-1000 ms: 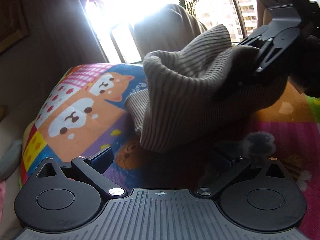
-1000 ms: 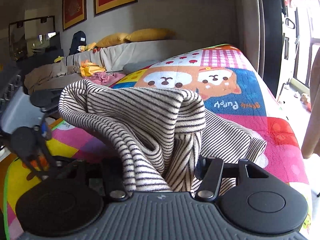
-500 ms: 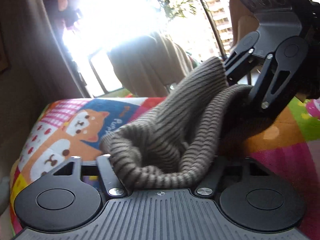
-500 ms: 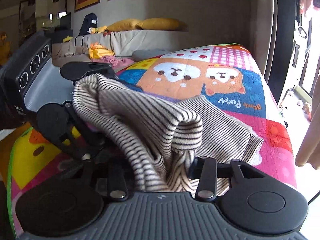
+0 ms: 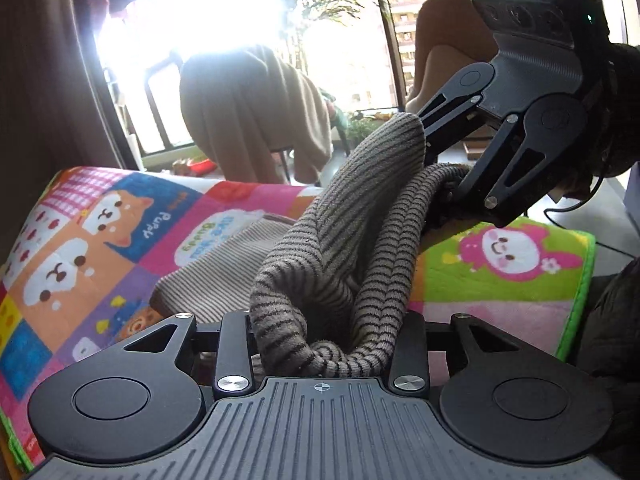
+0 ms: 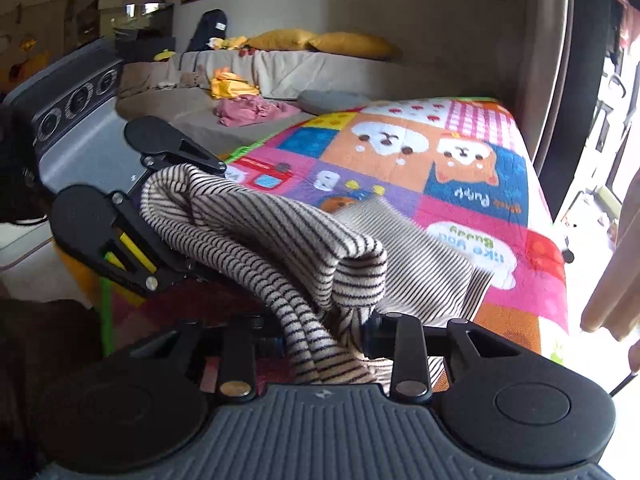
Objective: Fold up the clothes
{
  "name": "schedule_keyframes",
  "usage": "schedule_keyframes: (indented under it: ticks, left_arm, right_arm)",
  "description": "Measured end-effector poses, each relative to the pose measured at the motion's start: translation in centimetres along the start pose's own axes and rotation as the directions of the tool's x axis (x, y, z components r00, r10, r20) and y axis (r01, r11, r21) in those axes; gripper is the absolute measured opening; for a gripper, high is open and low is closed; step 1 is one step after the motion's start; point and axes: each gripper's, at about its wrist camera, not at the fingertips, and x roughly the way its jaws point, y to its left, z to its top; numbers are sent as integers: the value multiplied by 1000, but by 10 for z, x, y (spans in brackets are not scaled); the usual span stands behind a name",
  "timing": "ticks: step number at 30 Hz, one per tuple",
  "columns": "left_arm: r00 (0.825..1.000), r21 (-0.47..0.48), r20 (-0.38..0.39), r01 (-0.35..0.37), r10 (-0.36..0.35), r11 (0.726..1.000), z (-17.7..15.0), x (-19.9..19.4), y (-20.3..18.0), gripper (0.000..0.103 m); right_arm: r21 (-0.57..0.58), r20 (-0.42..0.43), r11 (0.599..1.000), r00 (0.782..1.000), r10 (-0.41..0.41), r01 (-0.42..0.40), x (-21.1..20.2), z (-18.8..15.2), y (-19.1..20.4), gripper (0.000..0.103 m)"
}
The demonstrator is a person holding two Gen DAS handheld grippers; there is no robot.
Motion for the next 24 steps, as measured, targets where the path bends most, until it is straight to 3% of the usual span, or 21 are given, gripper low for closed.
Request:
schedule_keyframes:
  ticks: [5,7,9,13,14,16,19,22,24]
  left_arm:
    - [999,-2,18,-40,40,999,23,26,34,44]
    - [998,-48,24,-62,63,997,28,46,61,50]
    - [996,-104,17,-81,83,991,30,67,88,62]
    - [998,-245,-17,-65,63,967,19,93,125,66]
    - [998,-264,-16,-63,61,962,15,93,127,67]
    - [998,-302,-12,-57,55,952,8,94,131,69]
    - [999,-358,-7,-47,48,933,-3,94,138,71]
    - [998,-396,-1,-52,56,917,-12,96,143,75]
    - [997,-399,-5,-78,82,914,-15,94,142,76]
  right_arm:
    - [-48,16,999,1000,-24,25,-18,9,0,32]
    - [-61,21,997,999,-51,52,-11,16,-9,34]
    - [-37,12,995,995,-97,97,16,25,-31,44]
    - [35,28,987,987,-160,159,43,31,-61,62]
    - [49,40,984,984,-173,171,43,30,-66,75]
    - [91,78,981,981,-180,173,34,24,-71,88]
    - [189,76,970,982,-171,155,22,6,-80,89]
    - [263,15,949,983,-184,174,27,-15,-86,89]
    - [260,-9,946,980,-198,194,41,-20,-86,91]
